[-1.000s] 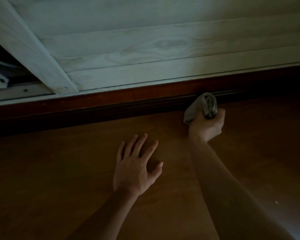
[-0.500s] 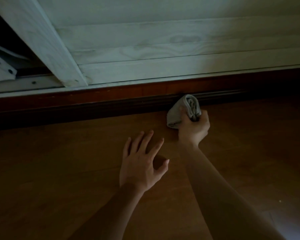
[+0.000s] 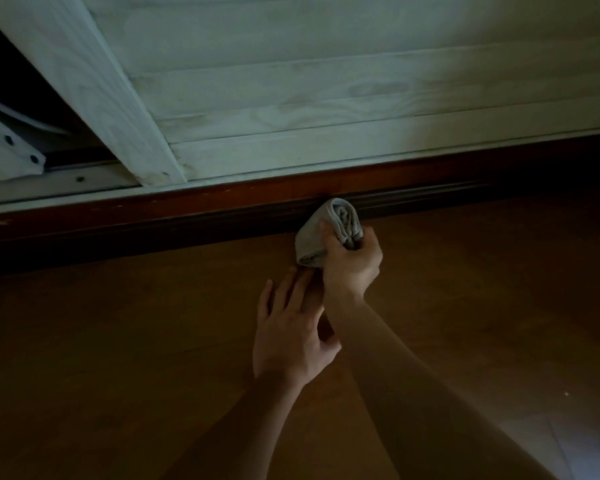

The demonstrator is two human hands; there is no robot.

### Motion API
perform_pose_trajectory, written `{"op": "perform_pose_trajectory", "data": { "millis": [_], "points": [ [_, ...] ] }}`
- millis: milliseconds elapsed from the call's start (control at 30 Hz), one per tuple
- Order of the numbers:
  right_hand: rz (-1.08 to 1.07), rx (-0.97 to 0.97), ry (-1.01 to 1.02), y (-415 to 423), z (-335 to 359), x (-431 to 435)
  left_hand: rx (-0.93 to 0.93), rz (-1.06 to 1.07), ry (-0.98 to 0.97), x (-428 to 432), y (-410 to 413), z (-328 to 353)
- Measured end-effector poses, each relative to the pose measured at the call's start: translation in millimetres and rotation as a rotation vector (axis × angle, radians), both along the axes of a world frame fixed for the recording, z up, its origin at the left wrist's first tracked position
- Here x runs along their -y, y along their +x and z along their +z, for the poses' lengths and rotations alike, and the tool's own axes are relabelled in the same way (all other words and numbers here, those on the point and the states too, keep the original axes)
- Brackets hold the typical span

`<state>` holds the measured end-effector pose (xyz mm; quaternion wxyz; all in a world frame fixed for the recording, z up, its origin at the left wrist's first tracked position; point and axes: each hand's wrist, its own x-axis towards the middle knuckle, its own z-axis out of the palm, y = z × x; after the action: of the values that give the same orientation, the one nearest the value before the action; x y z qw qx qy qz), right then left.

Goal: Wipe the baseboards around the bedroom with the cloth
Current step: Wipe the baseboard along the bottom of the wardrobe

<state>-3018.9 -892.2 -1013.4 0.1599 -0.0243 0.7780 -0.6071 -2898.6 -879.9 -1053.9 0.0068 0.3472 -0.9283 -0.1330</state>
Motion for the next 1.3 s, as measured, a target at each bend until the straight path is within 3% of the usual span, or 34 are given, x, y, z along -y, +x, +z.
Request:
{"op": "perform_pose_trajectory", "data": {
  "millis": [233, 467, 600, 900, 1133, 1300],
  "points": [
    [0.163, -0.119, 0.070, -44, 17, -36, -0.011, 0.012, -0.028, -2, -2, 8],
    [0.102, -0.177, 0.132, -86, 21, -74, -0.016, 0.018, -0.071, -5, -2, 4],
    [0.169, -0.217, 0.135, -104, 24, -71, 0.014, 0.124, -0.007, -20, -24, 13],
    [0.301, -0.294, 0.147, -160, 27, -73, 0.069, 0.071, 0.148, -72, -112, 18],
    [0.132, -0.200, 0.098, -182, 17, -87, 0.116, 0.131, 0.187, -81, -122, 23],
    [0.164, -0.228, 0.055, -170, 9, -81, 0.133, 0.149, 0.194, -86, -123, 18]
  ]
}}
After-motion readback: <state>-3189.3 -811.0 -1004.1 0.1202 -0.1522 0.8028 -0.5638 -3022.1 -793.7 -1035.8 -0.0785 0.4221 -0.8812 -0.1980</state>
